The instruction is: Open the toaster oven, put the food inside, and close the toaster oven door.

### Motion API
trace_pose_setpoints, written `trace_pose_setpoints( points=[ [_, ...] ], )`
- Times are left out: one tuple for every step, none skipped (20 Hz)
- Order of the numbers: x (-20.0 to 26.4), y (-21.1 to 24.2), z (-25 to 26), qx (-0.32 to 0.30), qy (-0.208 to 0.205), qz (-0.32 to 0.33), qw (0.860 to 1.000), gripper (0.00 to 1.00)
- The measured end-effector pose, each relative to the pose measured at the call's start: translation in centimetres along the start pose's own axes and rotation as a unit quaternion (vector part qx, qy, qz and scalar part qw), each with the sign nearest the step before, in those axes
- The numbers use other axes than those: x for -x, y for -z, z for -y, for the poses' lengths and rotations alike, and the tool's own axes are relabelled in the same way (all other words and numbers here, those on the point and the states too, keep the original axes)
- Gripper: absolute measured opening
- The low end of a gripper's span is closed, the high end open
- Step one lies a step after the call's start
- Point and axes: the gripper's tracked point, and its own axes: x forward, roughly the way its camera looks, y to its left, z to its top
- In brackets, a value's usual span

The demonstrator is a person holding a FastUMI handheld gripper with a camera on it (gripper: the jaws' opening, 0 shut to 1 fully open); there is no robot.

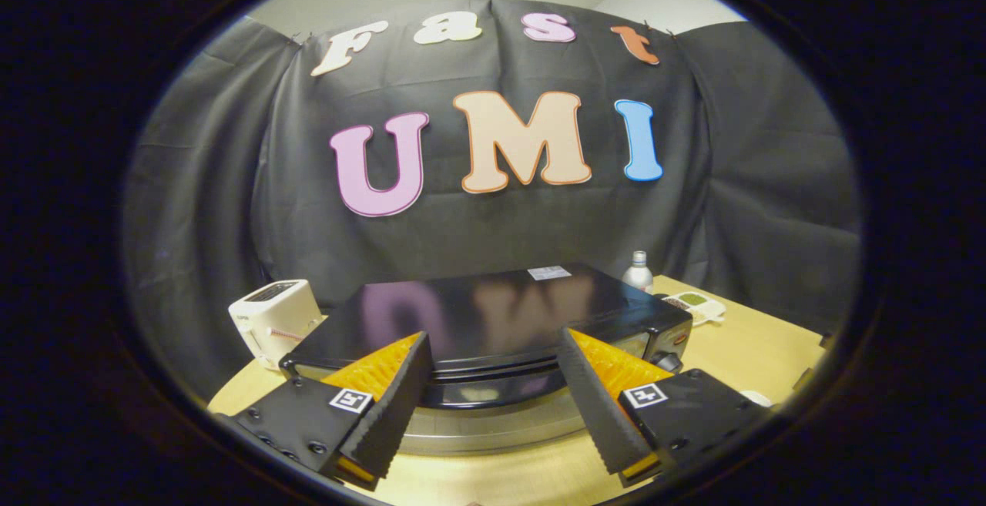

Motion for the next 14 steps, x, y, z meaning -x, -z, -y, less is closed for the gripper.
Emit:
trace_pose_setpoints(
  points=[
    [0.0,0.0,0.0,-0.001,0.0,0.005,1.0,1.0],
    [0.1,0.0,0.0,-0.001,0.0,0.011,1.0,1.0],
    [0.3,-0.1,0.0,-0.001,-0.001,0.015,1.0,1.0],
    [0.4,0.0,0.1,-0.003,-0.002,0.019,1.0,1.0],
    [0.5,0.0,0.1,-0.005,-0.002,0.023,1.0,1.0],
    [0.7,-0.1,0.2,-0.008,-0.002,0.028,1.0,1.0],
    [0.9,-0.1,0.2,-0.011,-0.002,0.033,0.999,1.0],
    [1.2,-0.1,0.3,-0.013,-0.002,0.037,0.999,1.0],
    [1.6,0.1,0.4,-0.016,-0.002,0.041,0.999,1.0],
    [2.1,0.1,0.5,-0.016,-0.002,0.045,0.999,1.0],
    [2.4,0.2,0.5,-0.017,-0.002,0.047,0.999,1.0],
    [2.7,0.2,0.6,-0.017,-0.001,0.049,0.999,1.0],
    [3.0,0.3,0.6,-0.017,-0.001,0.05,0.999,1.0],
    [3.3,0.4,0.7,-0.016,0.0,0.052,0.999,1.0]
  ],
)
